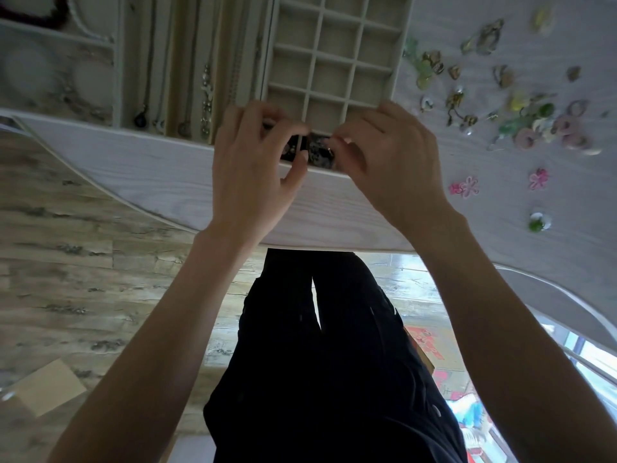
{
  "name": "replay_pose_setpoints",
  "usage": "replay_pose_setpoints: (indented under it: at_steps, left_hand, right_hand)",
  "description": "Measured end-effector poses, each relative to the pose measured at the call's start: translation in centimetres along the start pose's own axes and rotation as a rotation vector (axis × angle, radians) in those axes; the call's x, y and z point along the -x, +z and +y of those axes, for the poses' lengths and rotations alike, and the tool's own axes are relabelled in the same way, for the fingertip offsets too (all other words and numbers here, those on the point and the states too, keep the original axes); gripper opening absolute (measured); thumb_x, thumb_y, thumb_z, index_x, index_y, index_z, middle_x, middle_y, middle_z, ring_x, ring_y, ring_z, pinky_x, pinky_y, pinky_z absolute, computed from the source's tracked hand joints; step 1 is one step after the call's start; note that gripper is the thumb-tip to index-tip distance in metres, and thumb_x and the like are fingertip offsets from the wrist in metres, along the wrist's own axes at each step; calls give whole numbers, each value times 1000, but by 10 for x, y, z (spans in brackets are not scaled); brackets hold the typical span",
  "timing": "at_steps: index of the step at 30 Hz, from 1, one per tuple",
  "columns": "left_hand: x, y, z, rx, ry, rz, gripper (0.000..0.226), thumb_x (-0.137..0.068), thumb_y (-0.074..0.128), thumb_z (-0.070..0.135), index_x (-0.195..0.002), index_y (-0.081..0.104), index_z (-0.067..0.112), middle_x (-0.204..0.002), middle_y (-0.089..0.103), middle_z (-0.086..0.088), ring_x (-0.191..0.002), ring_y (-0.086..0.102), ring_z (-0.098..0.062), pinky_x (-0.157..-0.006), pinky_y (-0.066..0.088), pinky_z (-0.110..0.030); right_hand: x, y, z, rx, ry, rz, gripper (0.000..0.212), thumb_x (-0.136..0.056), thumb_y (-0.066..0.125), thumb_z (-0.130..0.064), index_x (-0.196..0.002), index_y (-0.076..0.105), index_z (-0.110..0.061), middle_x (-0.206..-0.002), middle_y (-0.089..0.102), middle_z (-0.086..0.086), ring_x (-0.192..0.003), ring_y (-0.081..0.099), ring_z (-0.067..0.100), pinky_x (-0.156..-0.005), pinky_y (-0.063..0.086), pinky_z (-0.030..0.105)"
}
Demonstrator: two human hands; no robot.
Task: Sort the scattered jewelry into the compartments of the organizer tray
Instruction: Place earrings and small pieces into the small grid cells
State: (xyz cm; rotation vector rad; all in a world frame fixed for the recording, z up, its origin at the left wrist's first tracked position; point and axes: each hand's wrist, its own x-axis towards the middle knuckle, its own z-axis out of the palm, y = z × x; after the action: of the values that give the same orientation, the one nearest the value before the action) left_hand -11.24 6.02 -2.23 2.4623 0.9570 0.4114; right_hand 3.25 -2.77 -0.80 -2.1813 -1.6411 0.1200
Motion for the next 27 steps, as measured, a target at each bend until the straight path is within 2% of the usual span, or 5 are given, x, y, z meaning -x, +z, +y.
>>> replay_pose_setpoints:
  at_steps: [6, 11, 15, 20, 27]
  left_hand:
    - [-1, -5, -2, -18, -3, 2, 30, -82, 63, 27, -106, 66, 8, -101, 60, -12, -95, 53, -30, -82, 38, -29]
    - [1, -4, 2, 28, -18, -20, 23, -81, 64, 23, -100, 68, 9, -99, 60, -10, -90, 56, -29, -82, 40, -33]
    - [-1, -3, 5, 20, -16, 1, 20, -82, 64, 21, -99, 68, 11, -97, 60, -11, -89, 56, -29, -81, 38, -29]
    - [-1, -3, 6, 13, 15, 28, 11, -86, 64, 21, -91, 72, 16, -98, 63, -7, -90, 55, -27, -79, 42, -30]
    - [-2, 2, 7, -44, 18, 52, 11, -85, 64, 25, -84, 71, 17, -97, 64, -4, -91, 54, -27, -76, 44, -37]
  right_hand:
    - [-2, -1, -19, -730, 580, -136, 7, -91, 60, -14, -86, 63, -12, -71, 69, -2, -60, 66, 4, -55, 52, 21]
    - [4, 4, -22, -367, 469, -45, 9, -84, 63, -18, -82, 69, -12, -67, 61, -8, -59, 58, 9, -59, 43, 14]
    - [7, 5, -22, -136, 392, 44, 12, -78, 67, -18, -73, 69, -8, -82, 57, 7, -57, 48, 13, -54, 23, 7]
    - [7, 4, -28, -209, 468, 60, 14, -77, 63, -19, -66, 61, -11, -71, 54, 0, -53, 47, 14, -52, 26, 22]
    - [18, 7, -32, -113, 527, 12, 22, -85, 61, -26, -68, 62, -12, -73, 58, 0, -54, 57, 22, -51, 26, 22]
